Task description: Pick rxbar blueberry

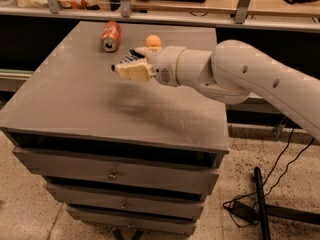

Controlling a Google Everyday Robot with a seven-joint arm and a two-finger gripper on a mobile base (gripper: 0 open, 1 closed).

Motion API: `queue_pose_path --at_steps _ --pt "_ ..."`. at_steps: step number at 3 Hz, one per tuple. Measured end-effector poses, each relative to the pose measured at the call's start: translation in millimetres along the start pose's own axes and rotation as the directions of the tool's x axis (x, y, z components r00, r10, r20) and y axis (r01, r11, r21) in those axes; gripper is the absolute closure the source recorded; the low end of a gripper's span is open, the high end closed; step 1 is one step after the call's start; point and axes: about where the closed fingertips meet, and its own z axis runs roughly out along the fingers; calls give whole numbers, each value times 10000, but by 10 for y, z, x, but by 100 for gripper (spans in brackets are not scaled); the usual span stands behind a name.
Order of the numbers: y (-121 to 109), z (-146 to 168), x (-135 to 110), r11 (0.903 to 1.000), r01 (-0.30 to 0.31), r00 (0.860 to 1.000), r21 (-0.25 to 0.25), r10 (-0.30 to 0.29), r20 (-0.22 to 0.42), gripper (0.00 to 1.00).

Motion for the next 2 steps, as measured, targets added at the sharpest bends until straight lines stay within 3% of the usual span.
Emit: queue_pose_path --at_steps 1,2 --pt "-65 -55 -128 9997 -243 9992 -10 243 327 100" --pt "-111 -73 -115 9990 113 9988 -425 -92 489 100"
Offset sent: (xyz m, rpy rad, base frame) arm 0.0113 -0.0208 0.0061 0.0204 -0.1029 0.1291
